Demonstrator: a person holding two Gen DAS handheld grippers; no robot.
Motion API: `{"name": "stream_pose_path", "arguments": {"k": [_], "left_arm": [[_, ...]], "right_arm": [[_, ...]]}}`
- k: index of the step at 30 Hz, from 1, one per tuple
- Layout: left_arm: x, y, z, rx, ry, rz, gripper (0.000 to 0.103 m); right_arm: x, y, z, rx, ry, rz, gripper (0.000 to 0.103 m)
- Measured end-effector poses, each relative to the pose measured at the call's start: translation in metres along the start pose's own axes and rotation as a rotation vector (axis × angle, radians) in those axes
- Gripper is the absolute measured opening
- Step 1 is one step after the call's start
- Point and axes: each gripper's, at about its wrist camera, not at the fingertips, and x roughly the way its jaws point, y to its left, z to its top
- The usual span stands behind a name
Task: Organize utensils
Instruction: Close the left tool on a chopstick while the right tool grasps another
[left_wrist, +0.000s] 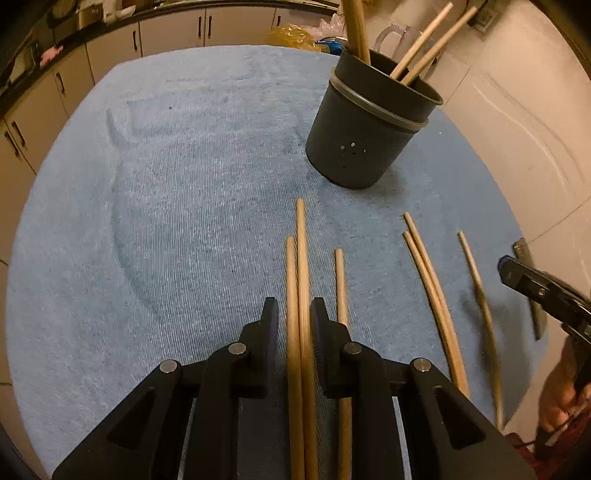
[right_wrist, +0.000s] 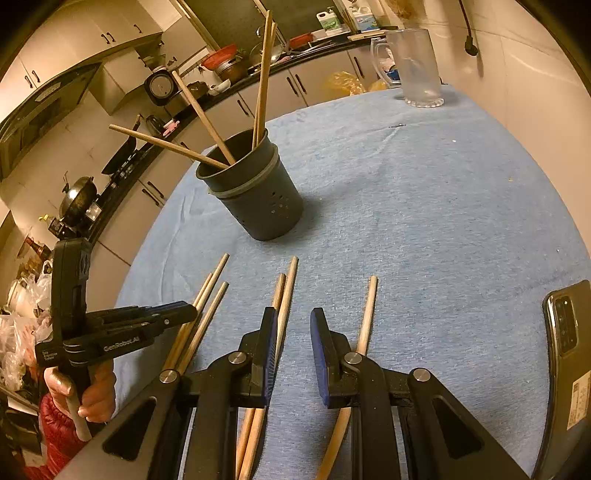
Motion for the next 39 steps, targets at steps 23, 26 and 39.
{"name": "stream_pose_path", "arguments": {"k": [23, 26, 39], "left_arm": [[-0.005, 0.027, 0.007, -0.091, 0.024, -0.095, 0.015], [-0.004, 0.017, 0.012, -0.039, 0.049, -0.034, 0.015], [0.005, 0.007, 0.028, 0.025, 0.101, 0.044, 0.006]], "right_arm": [[0.005, 0.007, 0.002, -0.004, 0.019, -0.022, 0.02], [0.011, 0.005, 0.006, 0.015, 0.043, -0.035, 0.02], [0.045, 0.011, 0.024, 0.053, 0.185, -0.049, 0.02]]}}
